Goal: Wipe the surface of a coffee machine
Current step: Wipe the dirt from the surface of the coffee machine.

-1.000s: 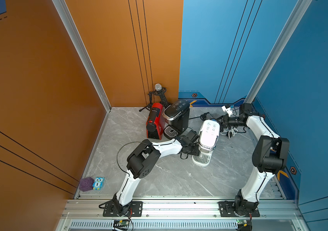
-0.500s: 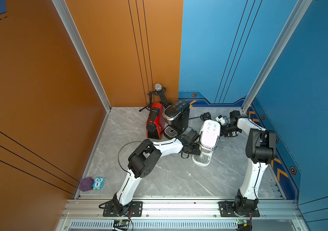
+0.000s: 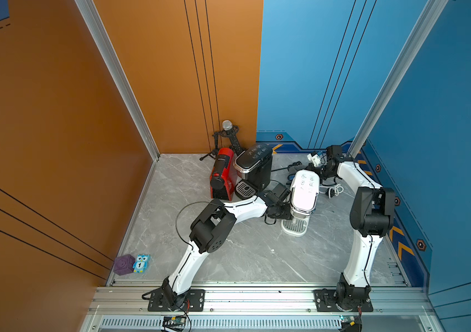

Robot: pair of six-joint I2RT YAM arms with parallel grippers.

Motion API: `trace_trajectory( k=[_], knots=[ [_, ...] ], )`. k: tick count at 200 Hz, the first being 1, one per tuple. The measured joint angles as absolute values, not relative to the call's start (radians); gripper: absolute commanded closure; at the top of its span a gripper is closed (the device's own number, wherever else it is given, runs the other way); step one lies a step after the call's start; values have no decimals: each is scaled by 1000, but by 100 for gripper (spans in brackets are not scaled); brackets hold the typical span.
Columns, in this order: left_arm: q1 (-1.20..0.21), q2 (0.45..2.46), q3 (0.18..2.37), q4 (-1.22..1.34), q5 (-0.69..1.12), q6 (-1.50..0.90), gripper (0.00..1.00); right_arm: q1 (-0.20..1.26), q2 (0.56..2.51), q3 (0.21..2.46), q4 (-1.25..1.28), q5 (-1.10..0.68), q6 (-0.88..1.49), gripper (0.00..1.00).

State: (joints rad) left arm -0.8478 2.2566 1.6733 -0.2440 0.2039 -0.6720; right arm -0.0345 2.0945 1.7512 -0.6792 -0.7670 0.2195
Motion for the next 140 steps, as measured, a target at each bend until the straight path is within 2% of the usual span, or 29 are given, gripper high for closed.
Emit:
trace_trajectory(
  k=[82, 112, 140],
  knots=[
    [-819, 2315, 1658, 26, 229, -806, 37, -158, 2067, 2053, -687, -727, 386, 97],
    [-818, 2318, 1655, 44, 229, -817, 36, -178, 1990, 2022, -687, -683, 394, 97],
    [-818, 2319, 1655, 45, 229, -817, 37, -164, 1842, 1866, -670, -621, 390, 97]
  ],
)
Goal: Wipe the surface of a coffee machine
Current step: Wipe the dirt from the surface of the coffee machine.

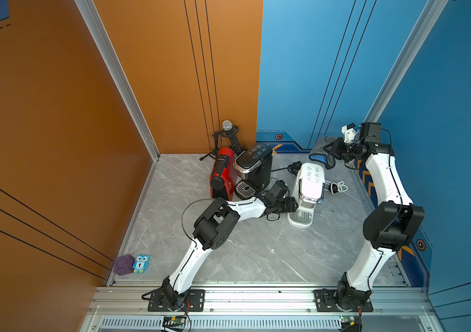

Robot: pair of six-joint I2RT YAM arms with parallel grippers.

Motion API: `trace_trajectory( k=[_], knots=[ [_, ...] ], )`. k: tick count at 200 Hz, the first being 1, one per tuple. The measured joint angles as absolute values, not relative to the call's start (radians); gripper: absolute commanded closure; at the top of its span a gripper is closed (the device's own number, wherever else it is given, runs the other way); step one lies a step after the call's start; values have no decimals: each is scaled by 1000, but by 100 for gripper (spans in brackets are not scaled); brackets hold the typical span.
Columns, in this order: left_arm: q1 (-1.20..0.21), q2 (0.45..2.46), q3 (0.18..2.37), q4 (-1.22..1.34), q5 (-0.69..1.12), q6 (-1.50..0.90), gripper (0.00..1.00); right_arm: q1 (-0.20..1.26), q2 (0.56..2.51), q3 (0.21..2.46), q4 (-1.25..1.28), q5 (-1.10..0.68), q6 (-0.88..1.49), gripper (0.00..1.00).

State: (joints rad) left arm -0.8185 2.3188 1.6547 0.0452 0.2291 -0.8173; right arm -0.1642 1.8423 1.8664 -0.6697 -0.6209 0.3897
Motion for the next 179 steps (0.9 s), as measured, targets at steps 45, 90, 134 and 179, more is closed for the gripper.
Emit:
trace_trajectory(
  k=[45, 90, 134, 179],
  knots=[
    [-819, 2319, 1657, 45, 228, -817, 37, -124, 1456, 1551, -654, -422, 371, 98],
    [-826, 2319, 1657, 45, 203, -808, 37, -35, 1121, 1296, -636, -247, 363, 97],
    [-828, 2319, 1657, 45, 200, -805, 37, -21, 1028, 1176, -691, -183, 356, 97],
    [-832, 2319, 1649, 59, 197, -804, 37, -20, 917, 1036, -711, -179, 376, 98]
  ],
)
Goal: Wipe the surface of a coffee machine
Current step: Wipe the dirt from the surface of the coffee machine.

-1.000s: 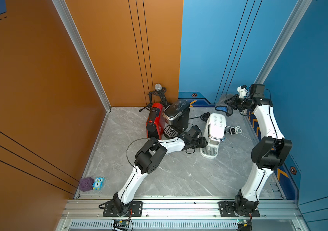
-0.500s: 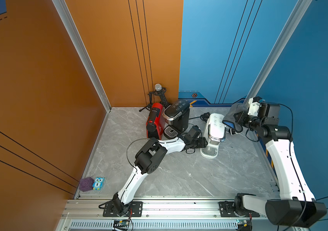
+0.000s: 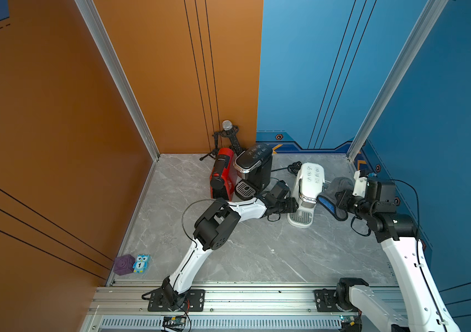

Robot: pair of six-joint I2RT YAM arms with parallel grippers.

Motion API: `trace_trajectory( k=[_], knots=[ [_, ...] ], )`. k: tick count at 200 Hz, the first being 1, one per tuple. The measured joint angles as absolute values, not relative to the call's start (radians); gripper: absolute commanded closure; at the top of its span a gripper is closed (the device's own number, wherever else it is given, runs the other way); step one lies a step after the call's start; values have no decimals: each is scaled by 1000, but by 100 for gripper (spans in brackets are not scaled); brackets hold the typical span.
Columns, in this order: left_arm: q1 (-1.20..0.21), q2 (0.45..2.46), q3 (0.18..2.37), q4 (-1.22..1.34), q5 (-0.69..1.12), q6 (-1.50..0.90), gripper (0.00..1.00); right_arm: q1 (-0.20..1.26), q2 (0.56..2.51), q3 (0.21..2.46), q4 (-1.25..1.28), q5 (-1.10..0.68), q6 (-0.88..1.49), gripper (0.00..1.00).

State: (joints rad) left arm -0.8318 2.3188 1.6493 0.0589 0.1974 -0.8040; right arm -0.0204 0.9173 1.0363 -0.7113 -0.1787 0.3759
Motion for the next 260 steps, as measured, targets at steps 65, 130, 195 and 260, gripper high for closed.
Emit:
trace_trajectory(
  k=[65, 130, 195, 260],
  knots=[
    [-832, 2313, 1619, 107, 192, -799, 37, -17, 888, 692, -561, -302, 499, 99],
    [-832, 2308, 1597, 140, 192, -790, 36, 41, 927, 419, -30, -469, 712, 100],
    [-833, 2302, 1575, 169, 191, -790, 36, 48, 1226, 263, 621, -503, 859, 100],
    [-833, 2282, 1536, 191, 187, -790, 36, 57, 1538, 260, 1070, -501, 872, 100]
  ],
)
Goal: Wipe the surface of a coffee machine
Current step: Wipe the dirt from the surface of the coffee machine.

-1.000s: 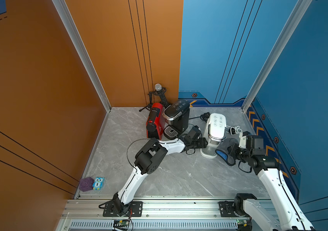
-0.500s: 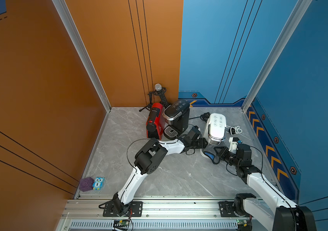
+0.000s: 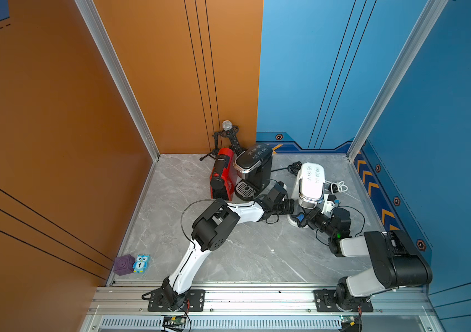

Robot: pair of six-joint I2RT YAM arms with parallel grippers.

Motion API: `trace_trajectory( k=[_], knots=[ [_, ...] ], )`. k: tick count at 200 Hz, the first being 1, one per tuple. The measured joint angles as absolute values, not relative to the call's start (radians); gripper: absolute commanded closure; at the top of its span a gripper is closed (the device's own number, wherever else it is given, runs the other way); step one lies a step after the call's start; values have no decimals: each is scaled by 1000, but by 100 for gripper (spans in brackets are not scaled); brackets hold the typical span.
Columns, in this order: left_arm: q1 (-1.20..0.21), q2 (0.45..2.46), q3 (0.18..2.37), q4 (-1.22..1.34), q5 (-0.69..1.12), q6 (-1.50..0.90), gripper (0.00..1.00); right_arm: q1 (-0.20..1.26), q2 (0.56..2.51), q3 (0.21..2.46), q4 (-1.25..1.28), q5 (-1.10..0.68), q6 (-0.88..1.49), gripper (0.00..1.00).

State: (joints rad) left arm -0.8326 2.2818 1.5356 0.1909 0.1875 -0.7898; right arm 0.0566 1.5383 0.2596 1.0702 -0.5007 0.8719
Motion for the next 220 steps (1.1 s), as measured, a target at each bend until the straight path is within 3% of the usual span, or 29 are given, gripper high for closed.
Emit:
trace_trajectory(
  k=[52, 119, 186, 220],
  knots=[
    [-837, 2279, 1531, 191, 187, -790, 36, 40, 1594, 297, 1107, -507, 862, 100],
    [-839, 2280, 1534, 188, 184, -790, 36, -116, 1597, 336, 1083, -537, 866, 100],
    [-841, 2280, 1537, 184, 184, -790, 36, -126, 1427, 339, 988, -520, 880, 100],
    [-841, 2280, 1537, 184, 184, -789, 37, -126, 1440, 339, 993, -515, 879, 100]
  ],
)
